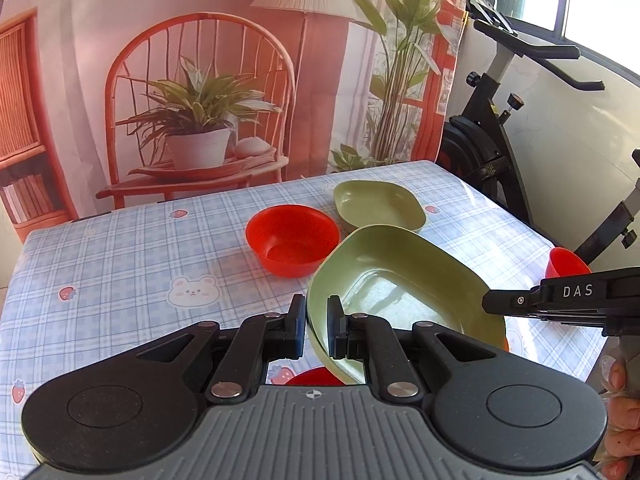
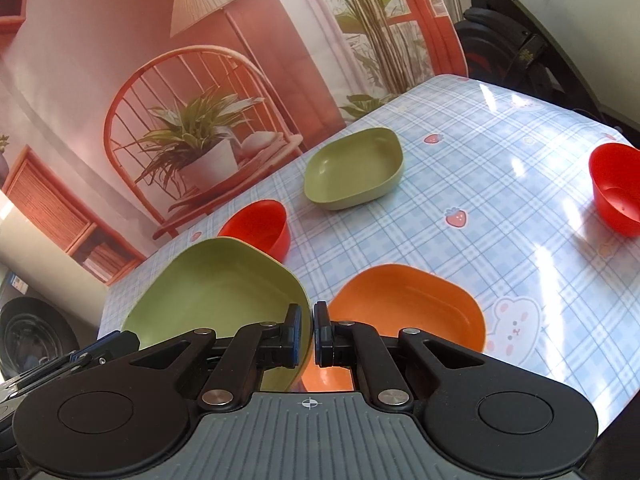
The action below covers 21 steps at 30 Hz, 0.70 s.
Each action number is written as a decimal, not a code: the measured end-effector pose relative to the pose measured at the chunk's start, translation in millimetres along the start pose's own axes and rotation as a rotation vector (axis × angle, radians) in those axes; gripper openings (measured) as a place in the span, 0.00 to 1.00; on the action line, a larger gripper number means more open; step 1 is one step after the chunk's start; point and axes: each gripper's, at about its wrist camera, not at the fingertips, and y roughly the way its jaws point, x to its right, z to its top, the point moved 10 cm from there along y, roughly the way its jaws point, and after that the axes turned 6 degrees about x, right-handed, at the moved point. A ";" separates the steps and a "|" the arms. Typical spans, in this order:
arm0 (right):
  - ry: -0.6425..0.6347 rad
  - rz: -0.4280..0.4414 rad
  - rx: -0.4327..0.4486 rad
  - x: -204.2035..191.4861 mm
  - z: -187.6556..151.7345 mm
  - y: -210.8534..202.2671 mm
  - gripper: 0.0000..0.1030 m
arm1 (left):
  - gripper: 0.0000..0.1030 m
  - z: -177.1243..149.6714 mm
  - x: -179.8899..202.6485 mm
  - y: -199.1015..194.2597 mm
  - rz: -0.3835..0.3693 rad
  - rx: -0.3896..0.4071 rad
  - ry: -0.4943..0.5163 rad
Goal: Organize plates and bowls
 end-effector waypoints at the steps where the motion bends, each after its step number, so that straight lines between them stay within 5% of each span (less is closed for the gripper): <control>1: 0.004 -0.004 0.007 9.0 2.3 -2.1 0.06 | 0.11 -1.3 6.4 2.9 -0.010 -0.006 -0.001; 14: 0.089 -0.042 0.022 87.9 3.5 0.6 0.06 | 0.11 -21.4 58.6 50.3 -0.047 -0.102 0.062; 21: 0.031 -0.054 0.002 102.2 -0.3 13.4 0.07 | 0.11 -34.4 69.2 68.7 -0.034 -0.161 0.127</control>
